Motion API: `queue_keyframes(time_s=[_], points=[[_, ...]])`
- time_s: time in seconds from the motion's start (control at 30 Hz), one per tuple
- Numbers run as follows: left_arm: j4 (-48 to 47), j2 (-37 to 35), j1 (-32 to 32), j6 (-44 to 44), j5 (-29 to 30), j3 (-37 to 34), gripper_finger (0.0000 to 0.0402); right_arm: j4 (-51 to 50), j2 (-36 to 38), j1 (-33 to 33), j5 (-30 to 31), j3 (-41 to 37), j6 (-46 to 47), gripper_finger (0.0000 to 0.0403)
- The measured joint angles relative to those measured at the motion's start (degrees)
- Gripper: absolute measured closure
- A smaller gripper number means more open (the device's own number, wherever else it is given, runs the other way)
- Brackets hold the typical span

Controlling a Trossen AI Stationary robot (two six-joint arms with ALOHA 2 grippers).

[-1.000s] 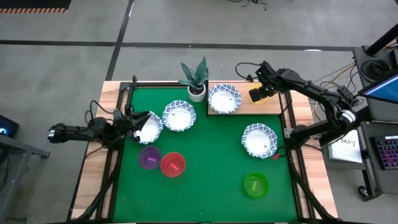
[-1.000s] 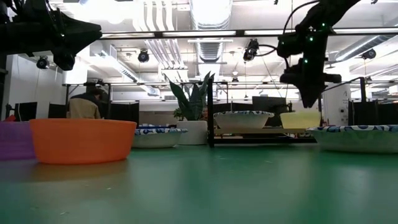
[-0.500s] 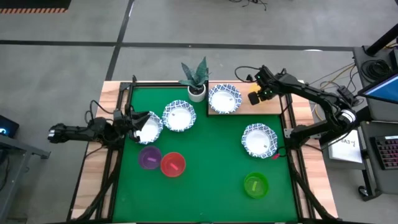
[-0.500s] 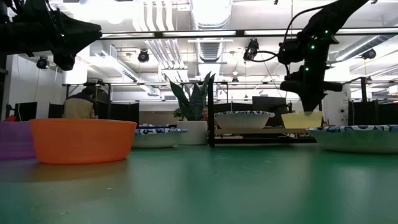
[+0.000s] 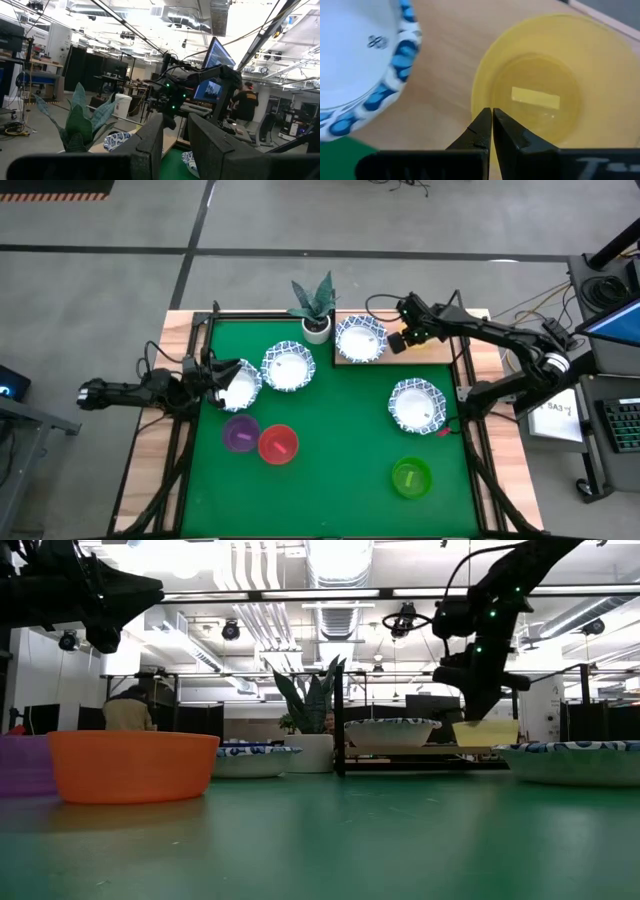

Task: Place and stack bowls onto a shelf
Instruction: Put the yellow bowl on the shelf, then stack the white and blue bowl on top of the white and blue bowl

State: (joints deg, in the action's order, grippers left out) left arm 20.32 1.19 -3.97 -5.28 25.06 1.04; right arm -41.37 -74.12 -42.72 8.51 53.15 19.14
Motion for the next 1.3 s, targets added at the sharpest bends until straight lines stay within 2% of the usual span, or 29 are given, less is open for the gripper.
queue_keyframes(time_s=[0.3,0.43,0.6,0.8,1.07,1.3], points=[[0.15,0.0,0.0,-0.39,0.0,0.0,0.0327,0.1,-0.21,4.52,1.66,0.75,0.36,0.0394],[0.15,0.0,0.0,-0.42,0.0,0.0,0.0327,-0.3,-0.2,5.32,4.61,2.84,-0.91,0.0394],[0.2,0.0,0.0,-1.0,0.0,0.0,0.0327,-0.28,0.73,8.8,4.61,6.52,-2.95,0.0394],[-0.92,0.0,0.0,-4.01,-0.08,0.0,0.0327,1.07,5.37,18.89,5.05,6.4,-4.87,0.0394],[-0.71,4.02,0.0,-12.71,-0.13,0.0,0.0327,10.82,12.69,36.16,5.03,-1.14,-5.85,0.0394],[8.96,12.12,-0.02,-15.88,-0.6,0.0,0.0327,23.16,16.76,47.12,4.97,-8.22,-11.93,0.0394]])
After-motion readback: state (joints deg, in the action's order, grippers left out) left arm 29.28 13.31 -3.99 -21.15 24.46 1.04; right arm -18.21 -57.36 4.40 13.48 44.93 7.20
